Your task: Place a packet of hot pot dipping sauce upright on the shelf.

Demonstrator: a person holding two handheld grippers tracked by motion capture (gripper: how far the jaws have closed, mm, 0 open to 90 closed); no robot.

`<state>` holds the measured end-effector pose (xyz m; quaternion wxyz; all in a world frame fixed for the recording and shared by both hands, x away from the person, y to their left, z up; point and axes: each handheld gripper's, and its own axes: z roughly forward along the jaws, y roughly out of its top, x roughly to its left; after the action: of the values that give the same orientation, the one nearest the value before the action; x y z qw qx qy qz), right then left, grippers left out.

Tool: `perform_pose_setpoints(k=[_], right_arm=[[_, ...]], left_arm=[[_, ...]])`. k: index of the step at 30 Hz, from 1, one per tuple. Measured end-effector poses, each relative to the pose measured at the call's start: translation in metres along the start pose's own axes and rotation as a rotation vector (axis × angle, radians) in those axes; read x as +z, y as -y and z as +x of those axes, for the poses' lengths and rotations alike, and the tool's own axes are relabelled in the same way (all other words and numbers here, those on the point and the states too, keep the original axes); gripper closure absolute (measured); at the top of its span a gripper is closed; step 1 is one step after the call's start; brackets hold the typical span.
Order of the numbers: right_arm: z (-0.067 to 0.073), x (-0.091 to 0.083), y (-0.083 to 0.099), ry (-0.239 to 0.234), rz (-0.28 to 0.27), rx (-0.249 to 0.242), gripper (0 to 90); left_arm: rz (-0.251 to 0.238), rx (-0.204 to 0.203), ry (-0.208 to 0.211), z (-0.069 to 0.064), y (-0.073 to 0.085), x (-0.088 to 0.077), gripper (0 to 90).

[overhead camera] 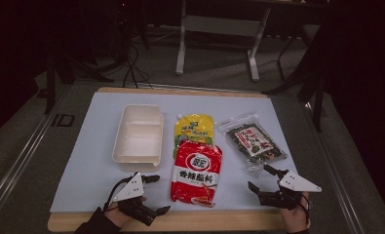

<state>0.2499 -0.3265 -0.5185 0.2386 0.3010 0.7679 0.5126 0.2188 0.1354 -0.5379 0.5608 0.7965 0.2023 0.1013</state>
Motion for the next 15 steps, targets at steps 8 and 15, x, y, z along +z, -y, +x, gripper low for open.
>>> perform_pose_setpoints(k=[8,15], right_arm=[[-0.001,0.004,0.002,-0.047,0.0,-0.002,13.8],[0.009,0.007,-0.001,-0.09,0.034,0.027,9.8]], left_arm=[[0.0,-0.002,0.002,-0.001,-0.001,0.003,1.4],[0.003,0.0,0.006,-0.002,-0.002,0.007,1.5]])
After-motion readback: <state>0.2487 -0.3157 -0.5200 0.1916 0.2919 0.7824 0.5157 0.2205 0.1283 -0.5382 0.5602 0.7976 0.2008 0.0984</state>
